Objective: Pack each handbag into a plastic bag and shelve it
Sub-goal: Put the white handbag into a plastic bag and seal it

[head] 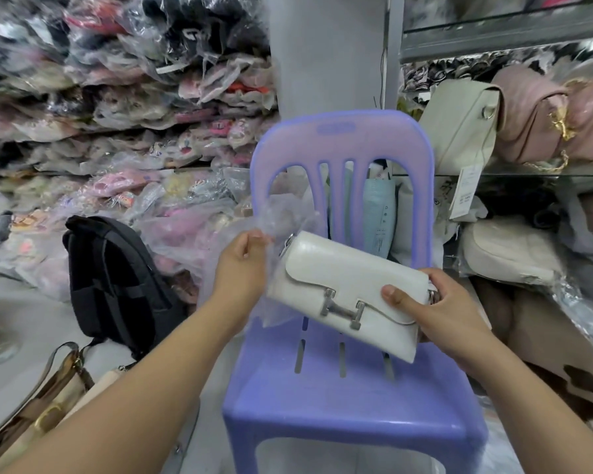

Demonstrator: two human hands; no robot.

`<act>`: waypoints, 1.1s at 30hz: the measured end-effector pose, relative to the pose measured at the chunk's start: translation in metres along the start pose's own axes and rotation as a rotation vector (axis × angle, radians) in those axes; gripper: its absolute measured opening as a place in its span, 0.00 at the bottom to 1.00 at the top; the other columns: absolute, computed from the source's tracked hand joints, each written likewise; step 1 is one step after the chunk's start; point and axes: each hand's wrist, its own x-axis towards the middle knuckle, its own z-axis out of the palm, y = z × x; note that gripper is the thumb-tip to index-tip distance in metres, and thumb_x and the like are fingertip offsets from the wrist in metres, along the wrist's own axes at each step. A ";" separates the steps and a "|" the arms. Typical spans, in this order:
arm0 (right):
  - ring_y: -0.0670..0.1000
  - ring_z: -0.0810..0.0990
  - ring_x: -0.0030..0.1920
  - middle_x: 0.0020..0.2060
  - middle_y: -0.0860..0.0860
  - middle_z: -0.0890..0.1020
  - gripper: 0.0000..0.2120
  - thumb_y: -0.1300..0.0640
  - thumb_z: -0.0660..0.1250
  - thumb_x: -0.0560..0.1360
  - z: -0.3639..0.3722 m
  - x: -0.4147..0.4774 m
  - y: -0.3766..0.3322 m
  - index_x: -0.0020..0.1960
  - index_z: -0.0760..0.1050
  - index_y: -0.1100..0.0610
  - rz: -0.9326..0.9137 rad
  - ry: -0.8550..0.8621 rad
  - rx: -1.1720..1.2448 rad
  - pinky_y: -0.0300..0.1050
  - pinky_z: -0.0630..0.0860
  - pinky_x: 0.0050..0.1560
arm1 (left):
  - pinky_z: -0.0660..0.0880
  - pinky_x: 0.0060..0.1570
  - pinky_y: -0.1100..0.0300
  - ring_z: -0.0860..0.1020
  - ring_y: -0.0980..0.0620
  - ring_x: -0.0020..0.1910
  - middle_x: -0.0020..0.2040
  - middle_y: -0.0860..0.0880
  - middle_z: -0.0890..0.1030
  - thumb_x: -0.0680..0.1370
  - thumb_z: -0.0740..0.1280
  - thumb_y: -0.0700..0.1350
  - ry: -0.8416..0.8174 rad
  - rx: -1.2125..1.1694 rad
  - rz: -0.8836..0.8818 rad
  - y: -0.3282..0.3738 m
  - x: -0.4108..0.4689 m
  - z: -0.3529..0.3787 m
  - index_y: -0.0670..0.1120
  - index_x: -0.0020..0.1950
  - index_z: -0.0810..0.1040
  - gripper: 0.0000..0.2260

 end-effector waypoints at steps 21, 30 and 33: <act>0.55 0.85 0.45 0.55 0.55 0.84 0.23 0.43 0.75 0.74 0.007 0.000 -0.003 0.61 0.76 0.55 0.221 0.200 0.392 0.55 0.83 0.35 | 0.61 0.62 0.60 0.62 0.47 0.70 0.68 0.47 0.68 0.83 0.62 0.52 -0.108 0.415 0.553 -0.011 -0.039 0.057 0.51 0.56 0.80 0.09; 0.56 0.86 0.44 0.53 0.57 0.84 0.20 0.44 0.76 0.73 0.016 -0.001 -0.006 0.55 0.75 0.56 0.137 0.188 0.358 0.54 0.83 0.33 | 0.63 0.70 0.40 0.63 0.40 0.72 0.69 0.44 0.68 0.82 0.64 0.52 -0.034 0.460 0.744 -0.001 -0.046 0.069 0.50 0.51 0.80 0.08; 0.55 0.86 0.40 0.50 0.57 0.85 0.16 0.51 0.77 0.74 0.019 -0.002 -0.007 0.57 0.76 0.56 0.073 0.167 0.309 0.54 0.83 0.32 | 0.56 0.73 0.37 0.63 0.39 0.74 0.69 0.45 0.73 0.81 0.64 0.51 -0.115 0.534 0.813 0.000 -0.050 0.081 0.50 0.50 0.81 0.08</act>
